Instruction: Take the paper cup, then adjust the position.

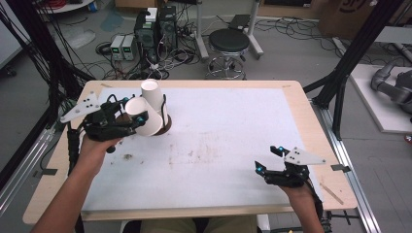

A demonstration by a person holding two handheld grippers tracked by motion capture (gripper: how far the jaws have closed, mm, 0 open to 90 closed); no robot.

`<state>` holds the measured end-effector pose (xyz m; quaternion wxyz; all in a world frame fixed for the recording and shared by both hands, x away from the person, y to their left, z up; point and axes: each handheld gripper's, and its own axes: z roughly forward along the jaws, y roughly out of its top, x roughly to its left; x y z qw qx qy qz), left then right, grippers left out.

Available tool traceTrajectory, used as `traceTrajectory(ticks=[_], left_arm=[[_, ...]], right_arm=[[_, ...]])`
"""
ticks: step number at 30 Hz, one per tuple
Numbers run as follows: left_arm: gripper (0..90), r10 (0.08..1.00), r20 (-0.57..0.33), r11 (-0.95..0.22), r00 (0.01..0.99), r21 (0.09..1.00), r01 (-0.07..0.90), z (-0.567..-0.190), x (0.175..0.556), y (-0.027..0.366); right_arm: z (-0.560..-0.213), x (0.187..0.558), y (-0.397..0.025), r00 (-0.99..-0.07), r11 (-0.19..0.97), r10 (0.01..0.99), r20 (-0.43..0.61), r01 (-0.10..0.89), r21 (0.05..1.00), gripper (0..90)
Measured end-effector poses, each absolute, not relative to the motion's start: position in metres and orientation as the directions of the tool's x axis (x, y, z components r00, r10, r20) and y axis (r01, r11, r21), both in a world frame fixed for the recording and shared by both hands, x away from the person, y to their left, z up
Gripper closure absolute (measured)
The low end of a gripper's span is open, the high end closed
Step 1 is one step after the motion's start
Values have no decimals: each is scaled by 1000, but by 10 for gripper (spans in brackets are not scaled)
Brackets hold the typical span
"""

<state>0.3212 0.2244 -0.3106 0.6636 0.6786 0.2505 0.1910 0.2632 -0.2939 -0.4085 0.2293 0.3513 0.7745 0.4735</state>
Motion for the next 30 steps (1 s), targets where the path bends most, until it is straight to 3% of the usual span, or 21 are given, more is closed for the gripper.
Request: traceTrajectory(ticks=[9, 30], left_arm=[[336, 542, -97, -10, 835, 992, 122, -341, 319, 199], [335, 459, -109, -29, 882, 990, 138, -354, 317, 161]], right_arm=[[-406, 270, -282, -674, 316, 739, -25, 313, 895, 205], [-400, 271, -248, -822, 369, 570, 0, 256, 893, 204]])
